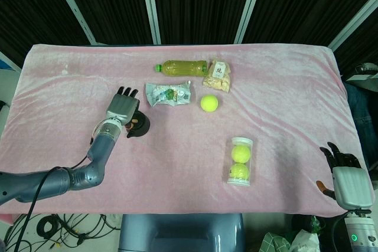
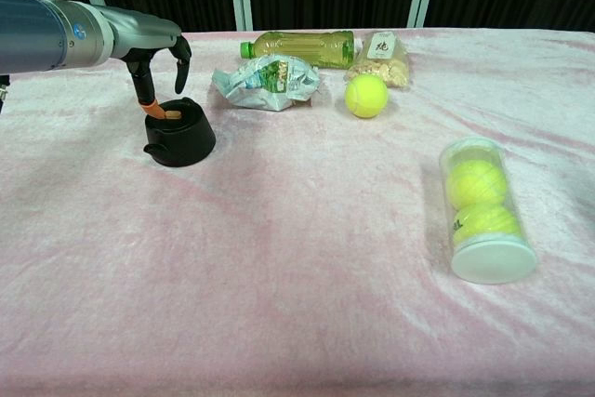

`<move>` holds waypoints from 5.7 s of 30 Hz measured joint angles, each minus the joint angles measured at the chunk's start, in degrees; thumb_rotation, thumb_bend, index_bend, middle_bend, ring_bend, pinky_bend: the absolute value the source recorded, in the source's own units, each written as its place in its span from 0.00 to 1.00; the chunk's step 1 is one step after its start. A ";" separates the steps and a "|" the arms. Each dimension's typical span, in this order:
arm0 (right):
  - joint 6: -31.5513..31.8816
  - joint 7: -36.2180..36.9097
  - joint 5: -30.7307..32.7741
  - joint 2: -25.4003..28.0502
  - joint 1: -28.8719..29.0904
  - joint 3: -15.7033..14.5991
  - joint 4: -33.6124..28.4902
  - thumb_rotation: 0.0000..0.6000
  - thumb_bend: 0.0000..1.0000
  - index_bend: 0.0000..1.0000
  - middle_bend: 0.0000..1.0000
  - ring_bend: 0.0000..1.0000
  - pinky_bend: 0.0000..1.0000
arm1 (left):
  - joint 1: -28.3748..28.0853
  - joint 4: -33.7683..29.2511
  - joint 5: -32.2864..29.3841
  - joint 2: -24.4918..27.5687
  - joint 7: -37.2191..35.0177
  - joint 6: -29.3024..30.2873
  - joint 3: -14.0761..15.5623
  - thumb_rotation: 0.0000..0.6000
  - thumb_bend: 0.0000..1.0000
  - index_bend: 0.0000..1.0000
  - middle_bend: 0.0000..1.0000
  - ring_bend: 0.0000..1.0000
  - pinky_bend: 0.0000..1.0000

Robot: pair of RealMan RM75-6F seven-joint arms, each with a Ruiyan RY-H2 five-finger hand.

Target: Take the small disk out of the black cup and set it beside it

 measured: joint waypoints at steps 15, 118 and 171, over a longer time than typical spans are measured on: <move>-0.13 0.16 -0.23 0.00 0.08 -0.09 0.10 1.00 0.09 0.19 0.10 0.26 0.21 | 0.20 -1.19 0.53 0.44 -0.80 0.86 0.03 1.00 0.20 0.46 0.07 0.00 0.00; 0.08 1.22 -0.10 0.61 -0.24 -0.10 -0.30 1.00 0.09 0.19 0.10 0.26 0.21 | -1.90 -1.04 12.45 -9.27 -6.31 -3.87 3.15 1.00 0.17 0.34 0.09 0.00 0.00; 0.56 -0.62 0.41 -0.02 -0.21 0.27 0.22 1.00 0.09 0.19 0.10 0.26 0.21 | 43.08 -31.61 58.45 34.74 -39.51 31.20 15.73 1.00 0.09 0.25 0.07 0.00 0.00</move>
